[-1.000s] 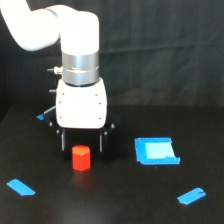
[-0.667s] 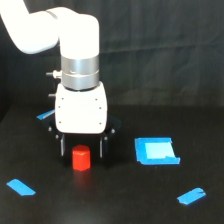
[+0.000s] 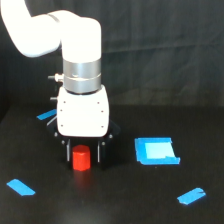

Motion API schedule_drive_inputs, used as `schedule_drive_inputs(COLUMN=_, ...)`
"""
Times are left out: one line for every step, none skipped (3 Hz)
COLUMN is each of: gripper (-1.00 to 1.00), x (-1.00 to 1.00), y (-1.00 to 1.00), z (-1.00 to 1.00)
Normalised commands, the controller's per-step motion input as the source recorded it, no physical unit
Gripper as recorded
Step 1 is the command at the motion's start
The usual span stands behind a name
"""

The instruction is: Pick up the red object from the table

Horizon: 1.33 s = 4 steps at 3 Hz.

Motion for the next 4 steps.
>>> schedule_drive_inputs(gripper=-1.00, x=0.19, y=0.18, z=-0.11)
schedule_drive_inputs(gripper=-0.91, x=0.23, y=0.06, z=-0.08)
schedule_drive_inputs(gripper=-0.99, x=0.11, y=-0.02, z=-0.15)
schedule_drive_inputs(gripper=-0.98, x=-0.14, y=0.08, z=0.96)
